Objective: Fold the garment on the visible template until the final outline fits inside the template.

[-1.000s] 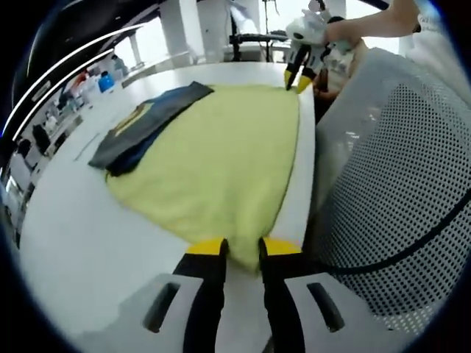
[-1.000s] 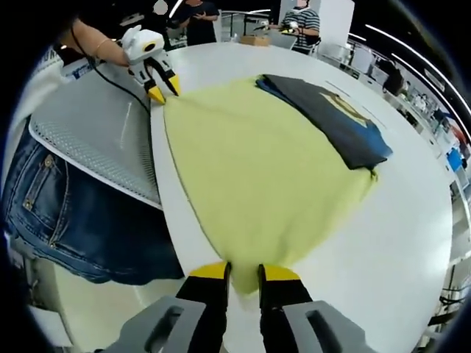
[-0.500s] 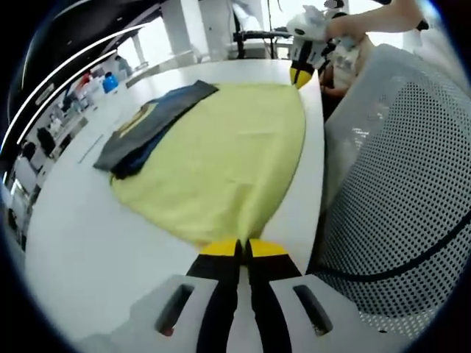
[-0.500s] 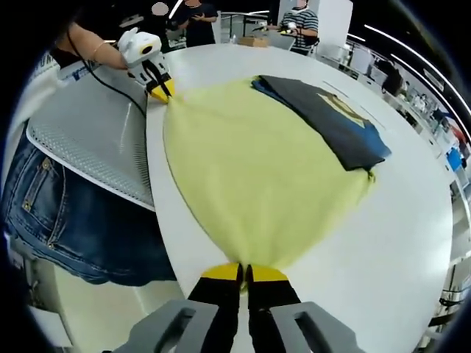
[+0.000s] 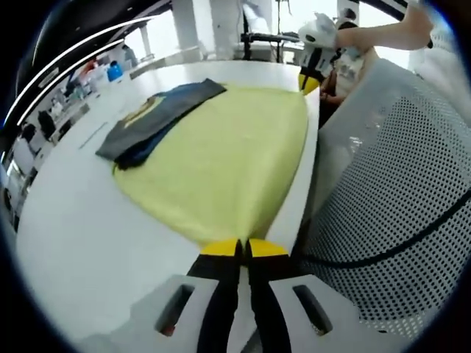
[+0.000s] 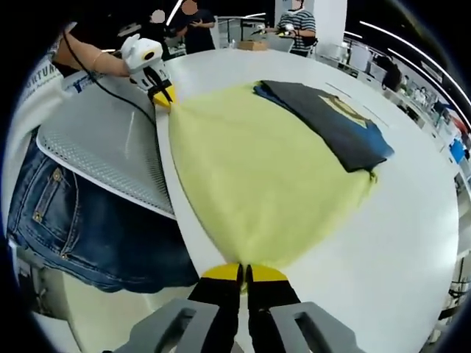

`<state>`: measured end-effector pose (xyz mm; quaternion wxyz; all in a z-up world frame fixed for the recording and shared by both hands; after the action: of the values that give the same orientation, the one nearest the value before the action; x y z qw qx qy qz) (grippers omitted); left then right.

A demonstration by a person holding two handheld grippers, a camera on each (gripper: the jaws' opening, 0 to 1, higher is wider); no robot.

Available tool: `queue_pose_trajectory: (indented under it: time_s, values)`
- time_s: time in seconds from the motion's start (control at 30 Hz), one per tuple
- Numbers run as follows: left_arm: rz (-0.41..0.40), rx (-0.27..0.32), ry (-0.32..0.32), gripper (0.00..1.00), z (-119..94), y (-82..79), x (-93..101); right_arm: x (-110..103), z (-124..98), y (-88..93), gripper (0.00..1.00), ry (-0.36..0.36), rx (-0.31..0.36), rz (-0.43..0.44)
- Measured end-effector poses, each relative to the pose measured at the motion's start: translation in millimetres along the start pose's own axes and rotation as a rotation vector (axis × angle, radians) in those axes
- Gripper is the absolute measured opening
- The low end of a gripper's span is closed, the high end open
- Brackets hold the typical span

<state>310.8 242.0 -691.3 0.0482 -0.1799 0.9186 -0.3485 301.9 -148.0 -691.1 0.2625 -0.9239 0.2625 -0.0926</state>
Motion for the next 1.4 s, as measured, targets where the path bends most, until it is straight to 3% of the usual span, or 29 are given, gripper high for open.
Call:
queue_pose_trajectory:
  time_s: [0.43, 0.67, 0.83, 1.13, 1.4]
  values:
    - [-0.101, -0.014, 0.050, 0.00, -12.6, 7.1, 27.6, -19.6, -12.3, 3.0, 0.00, -0.037, 0.022, 0.050]
    - [-0.098, -0.026, 0.082, 0.00, -20.8, 5.3, 29.8, -24.1, -21.9, -2.2, 0.00, -0.058, 0.028, 0.050]
    - [-0.108, -0.014, 0.084, 0.00, -27.0, -2.4, 23.0, -19.8, -25.6, -8.3, 0.00, -0.043, 0.044, 0.027]
    - [-0.078, 0.037, 0.027, 0.00, -40.9, -22.3, -1.8, 3.4, -35.6, -28.6, 0.00, 0.053, 0.165, 0.056]
    - [-0.065, 0.057, -0.003, 0.00, -46.1, -38.5, -22.2, 19.0, -37.4, -45.2, 0.00, 0.091, 0.197, 0.039]
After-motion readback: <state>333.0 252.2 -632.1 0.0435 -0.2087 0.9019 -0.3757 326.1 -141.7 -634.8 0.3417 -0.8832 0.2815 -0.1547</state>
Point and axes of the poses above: the point that each gripper's makers call its tool centre point, and the gripper's own axes: z roughly forward along the fingers, x roughly to its right, y roughly out of its underside, the point moved 7 cm from there along -z, roughly backward along the fingers, and after that the axes turned 5 degrees about y, right-handed, at the moved point
